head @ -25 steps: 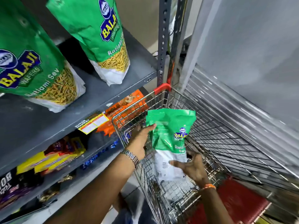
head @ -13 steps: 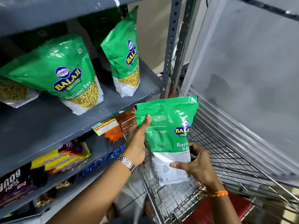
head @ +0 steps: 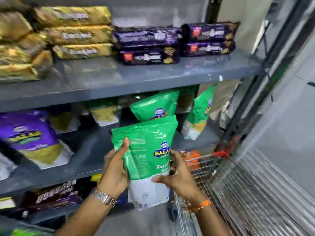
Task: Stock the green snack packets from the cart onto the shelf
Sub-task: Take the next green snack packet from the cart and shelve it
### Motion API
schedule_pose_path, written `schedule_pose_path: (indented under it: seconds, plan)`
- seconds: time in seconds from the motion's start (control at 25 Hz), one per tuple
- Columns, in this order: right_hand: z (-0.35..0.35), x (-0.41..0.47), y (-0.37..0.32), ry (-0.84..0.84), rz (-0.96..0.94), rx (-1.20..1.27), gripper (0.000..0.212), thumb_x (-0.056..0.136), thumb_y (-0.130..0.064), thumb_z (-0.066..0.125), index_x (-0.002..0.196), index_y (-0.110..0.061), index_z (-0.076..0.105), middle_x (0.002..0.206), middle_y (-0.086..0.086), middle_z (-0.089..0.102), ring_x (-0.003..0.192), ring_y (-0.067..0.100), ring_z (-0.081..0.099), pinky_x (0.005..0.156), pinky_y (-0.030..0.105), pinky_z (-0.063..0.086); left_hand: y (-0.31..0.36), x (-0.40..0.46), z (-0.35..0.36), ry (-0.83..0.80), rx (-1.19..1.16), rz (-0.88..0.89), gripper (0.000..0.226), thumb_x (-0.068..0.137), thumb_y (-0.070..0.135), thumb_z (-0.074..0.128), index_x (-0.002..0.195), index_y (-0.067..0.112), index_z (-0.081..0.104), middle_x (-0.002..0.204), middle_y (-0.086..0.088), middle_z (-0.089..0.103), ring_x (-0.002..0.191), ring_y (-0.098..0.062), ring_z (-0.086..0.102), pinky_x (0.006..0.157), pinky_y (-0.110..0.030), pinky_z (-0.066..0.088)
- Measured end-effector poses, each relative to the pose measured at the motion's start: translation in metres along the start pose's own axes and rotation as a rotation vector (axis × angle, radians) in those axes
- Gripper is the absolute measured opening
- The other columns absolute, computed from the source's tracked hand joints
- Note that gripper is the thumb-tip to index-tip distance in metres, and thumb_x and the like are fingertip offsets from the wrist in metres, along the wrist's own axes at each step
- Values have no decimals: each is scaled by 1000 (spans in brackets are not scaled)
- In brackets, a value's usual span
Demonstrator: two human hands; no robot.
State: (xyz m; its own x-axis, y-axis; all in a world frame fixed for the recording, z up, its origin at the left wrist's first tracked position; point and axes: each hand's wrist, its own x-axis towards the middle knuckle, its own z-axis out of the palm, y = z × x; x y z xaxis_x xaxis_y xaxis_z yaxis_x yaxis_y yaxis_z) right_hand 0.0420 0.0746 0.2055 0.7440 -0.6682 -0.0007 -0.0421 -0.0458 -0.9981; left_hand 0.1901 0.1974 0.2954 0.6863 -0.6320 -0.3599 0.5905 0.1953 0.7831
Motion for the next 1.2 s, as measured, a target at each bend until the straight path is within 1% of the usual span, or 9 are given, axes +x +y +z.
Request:
schedule_pose_path:
  seconds: [0.08,0.24,0.4,0.56,0.76,0.88,1.04,1.08,1.2]
  plan:
    - [40,36,-8,-67,-33,-4,83,56,12,91,124,-16,52,116,2,74,105,9,69,90,24,56,31,14,-29,38,-11,94,43,91,25,63,123,-4,65,115,-23,72,91,-29,75,88,-58,55]
    - [99,101,-22,-108,-96,-1,84,53,10,92,120,-19,52,122,11,70,109,22,68,98,43,56,82,45,-66,16,18,283,19,97,16,57,100,8,73,95,-5,80,79,-13,77,76,-34,62]
    - [130,136,-40,-80,-110,-114,88,50,-7,99,123,-10,50,120,11,72,111,23,70,96,39,58,116,68,-85,26,105,353,17,96,16,60,89,16,75,91,2,80,83,-9,75,87,-34,55]
    - [150,150,-40,-55,-138,-151,89,51,-6,99,124,-19,49,110,-10,71,98,-9,67,91,18,56,125,87,-101,89,198,370,13,93,17,65,86,18,75,88,5,80,85,-8,73,87,-31,53]
    - [147,152,-18,-115,-58,-231,88,58,-5,96,129,-15,45,117,1,70,115,24,68,100,39,56,115,94,-115,175,219,355,11,96,20,61,95,17,72,84,17,78,80,7,70,90,-27,44]
    - [135,156,-12,-205,13,-290,106,51,-21,98,137,-23,37,131,4,65,124,25,61,107,50,51,104,90,-114,196,225,305,31,100,30,54,128,18,60,124,14,67,107,1,60,113,-34,34]
    - [127,160,-5,-341,43,-380,121,52,-13,96,150,-26,27,144,5,55,135,25,52,113,49,47,52,68,-102,211,85,147,27,102,33,46,123,20,58,105,11,74,79,-1,68,68,-23,53]
    - [129,157,-7,-370,44,-378,119,52,-10,94,149,-28,27,145,4,55,135,24,51,112,45,48,38,61,-95,203,74,97,30,101,40,46,121,21,58,104,8,75,84,-8,70,66,-26,54]
    - [140,140,3,-380,43,-393,99,66,12,79,141,-27,30,137,2,55,130,19,52,103,20,50,21,70,-94,220,104,97,79,75,78,54,133,24,54,132,0,65,118,-21,63,100,-44,50]
